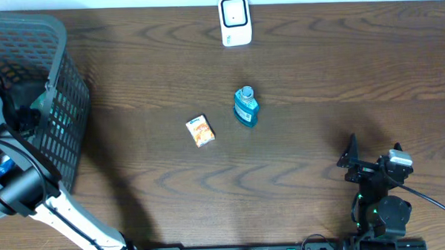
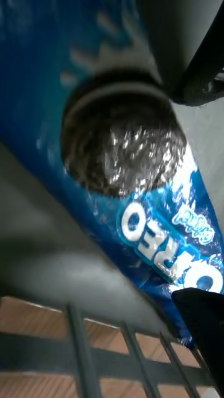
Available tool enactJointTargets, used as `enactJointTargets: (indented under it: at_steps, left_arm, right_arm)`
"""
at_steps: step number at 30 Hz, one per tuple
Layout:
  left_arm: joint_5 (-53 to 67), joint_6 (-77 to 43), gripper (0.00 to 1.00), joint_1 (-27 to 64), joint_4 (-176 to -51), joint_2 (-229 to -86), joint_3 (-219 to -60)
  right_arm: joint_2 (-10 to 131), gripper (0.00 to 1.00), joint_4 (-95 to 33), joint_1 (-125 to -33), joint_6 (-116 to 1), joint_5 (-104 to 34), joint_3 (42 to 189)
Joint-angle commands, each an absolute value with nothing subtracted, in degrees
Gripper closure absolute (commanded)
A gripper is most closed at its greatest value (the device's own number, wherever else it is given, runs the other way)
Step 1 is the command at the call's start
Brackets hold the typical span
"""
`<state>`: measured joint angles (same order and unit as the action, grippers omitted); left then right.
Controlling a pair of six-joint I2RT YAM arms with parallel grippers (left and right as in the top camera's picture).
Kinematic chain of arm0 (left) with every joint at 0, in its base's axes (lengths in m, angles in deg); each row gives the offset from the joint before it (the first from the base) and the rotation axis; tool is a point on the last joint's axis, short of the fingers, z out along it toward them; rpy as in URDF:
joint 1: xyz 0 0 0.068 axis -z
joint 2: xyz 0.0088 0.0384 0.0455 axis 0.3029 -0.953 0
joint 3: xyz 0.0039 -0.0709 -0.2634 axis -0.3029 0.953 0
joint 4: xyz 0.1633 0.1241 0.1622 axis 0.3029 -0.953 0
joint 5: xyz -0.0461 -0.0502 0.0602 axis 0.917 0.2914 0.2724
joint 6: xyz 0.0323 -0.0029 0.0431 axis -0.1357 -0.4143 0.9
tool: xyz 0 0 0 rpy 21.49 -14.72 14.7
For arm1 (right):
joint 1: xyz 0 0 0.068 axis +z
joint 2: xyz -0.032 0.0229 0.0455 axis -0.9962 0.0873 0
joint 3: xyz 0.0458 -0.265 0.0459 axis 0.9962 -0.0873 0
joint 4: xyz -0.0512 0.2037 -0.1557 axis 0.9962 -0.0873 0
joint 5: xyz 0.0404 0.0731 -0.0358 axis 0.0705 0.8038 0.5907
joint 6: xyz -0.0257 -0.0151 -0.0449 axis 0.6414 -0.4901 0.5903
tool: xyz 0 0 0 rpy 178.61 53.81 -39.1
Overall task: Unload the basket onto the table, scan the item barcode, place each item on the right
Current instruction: 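Reach into the basket and grasp the blue Oreo pack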
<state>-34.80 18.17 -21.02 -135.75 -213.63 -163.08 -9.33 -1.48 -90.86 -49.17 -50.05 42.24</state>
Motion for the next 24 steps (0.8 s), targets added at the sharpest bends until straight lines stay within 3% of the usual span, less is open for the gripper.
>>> enactJointTargets:
  at_steps: [1, 4, 5, 6, 7, 10, 12, 13, 24]
  left_arm:
    - [-33.75, 18.83, 0.05, -22.01, -135.81, -216.97, -162.34]
    - [-32.25, 18.83, 0.07, -22.23, -136.23, -219.38, -162.34]
    - [-31.96, 18.83, 0.13, -22.23, -136.25, -220.06, -162.34]
    - [-31.55, 18.8, 0.21, -22.2, -136.25, -220.71, -162.34]
    - [-30.91, 18.8, 0.4, -22.18, -136.29, -221.19, -162.34]
    - [-29.86, 18.19, 0.74, -22.16, -136.25, -221.52, -162.34]
    - [-29.73, 18.17, 0.81, -22.16, -136.23, -221.24, -162.36]
    - [-29.73, 18.17, 0.91, -22.16, -136.23, -221.0, -162.36]
    - [-29.47, 14.74, 0.93, -22.16, -136.01, -213.43, -163.76]
  right_arm:
    - [-9.63, 0.01, -1.7, -90.95, -49.8, -49.94, 42.18]
    - [-9.63, 0.01, -1.7, -90.95, -49.8, -49.96, 42.18]
    - [-9.63, 0.01, -1.7, -90.95, -49.8, -49.94, 42.18]
    - [-9.63, 0.01, -1.7, -90.95, -49.8, -49.94, 42.18]
    - [-9.63, 0.01, -1.7, -90.95, -49.8, -49.94, 42.18]
    - [-9.63, 0.01, -1.7, -90.95, -49.8, -49.94, 42.18]
    - [-9.63, 0.01, -1.7, -90.95, -49.8, -49.94, 42.18]
    - [-9.63, 0.01, -1.7, -90.95, -49.8, -49.96, 42.18]
    - [-9.63, 0.01, -1.7, -90.95, -49.8, -49.94, 42.18]
